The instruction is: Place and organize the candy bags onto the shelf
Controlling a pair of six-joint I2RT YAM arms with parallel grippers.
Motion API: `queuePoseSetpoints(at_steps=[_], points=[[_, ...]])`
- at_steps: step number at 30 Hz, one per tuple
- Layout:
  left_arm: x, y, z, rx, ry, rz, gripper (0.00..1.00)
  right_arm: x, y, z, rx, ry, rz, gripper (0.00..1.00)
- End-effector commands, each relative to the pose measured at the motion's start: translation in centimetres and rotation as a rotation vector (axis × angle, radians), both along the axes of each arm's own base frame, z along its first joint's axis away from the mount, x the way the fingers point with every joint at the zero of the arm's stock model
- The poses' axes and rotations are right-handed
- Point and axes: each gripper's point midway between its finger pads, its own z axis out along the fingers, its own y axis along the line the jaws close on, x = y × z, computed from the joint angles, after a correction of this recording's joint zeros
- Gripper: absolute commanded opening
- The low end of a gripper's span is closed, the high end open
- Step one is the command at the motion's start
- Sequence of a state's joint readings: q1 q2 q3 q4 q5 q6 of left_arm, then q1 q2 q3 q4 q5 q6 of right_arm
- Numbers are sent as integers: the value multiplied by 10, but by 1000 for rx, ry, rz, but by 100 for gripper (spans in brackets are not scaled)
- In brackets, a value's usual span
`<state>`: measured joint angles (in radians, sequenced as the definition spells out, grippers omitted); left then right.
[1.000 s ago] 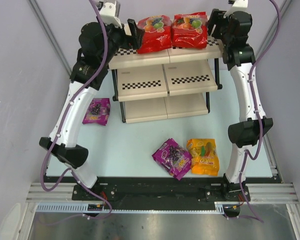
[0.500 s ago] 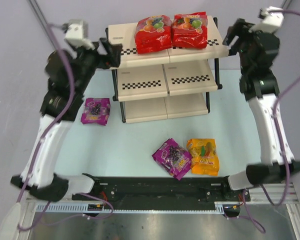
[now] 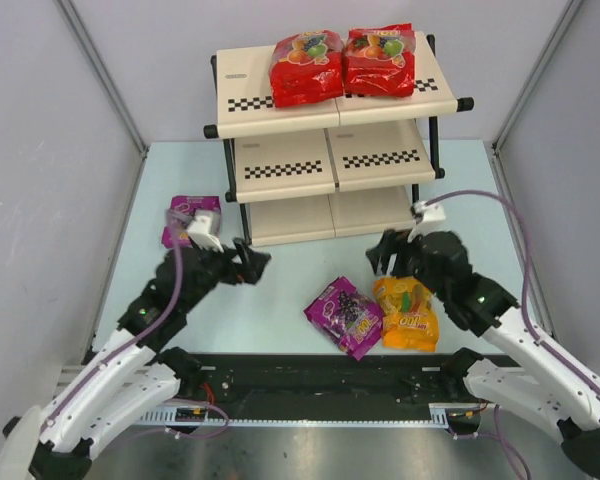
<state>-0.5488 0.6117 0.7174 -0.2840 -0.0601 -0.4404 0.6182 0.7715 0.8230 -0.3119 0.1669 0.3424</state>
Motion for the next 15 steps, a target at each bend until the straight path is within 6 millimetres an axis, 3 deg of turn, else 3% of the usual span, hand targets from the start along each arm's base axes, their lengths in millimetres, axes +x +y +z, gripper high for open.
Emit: queuePoseSetpoints(at_steps=[1, 5, 6, 8, 9, 11, 15], points=[[-20, -27, -47, -28, 84, -78, 96, -31, -8, -55, -46, 190, -112, 77], [-30, -56, -67, -29, 120, -155, 99, -53, -34, -102, -130, 374, -271, 96], [-28, -61, -62, -30, 106, -155, 99, -55, -38, -110, -122, 397, -316, 100], [-29, -76, -68, 13, 124, -187, 99, -60, -43, -120, -127, 423, -335, 100], [-27, -81, -58, 9, 107, -188, 99, -63, -41, -126, -119, 442, -327, 100], [-28, -95, -61, 35, 112, -216, 99, -66, -37, -132, -114, 460, -313, 100], [-29, -109, -60, 31, 113, -235, 100, -69, -34, -154, -185, 503, -305, 100]])
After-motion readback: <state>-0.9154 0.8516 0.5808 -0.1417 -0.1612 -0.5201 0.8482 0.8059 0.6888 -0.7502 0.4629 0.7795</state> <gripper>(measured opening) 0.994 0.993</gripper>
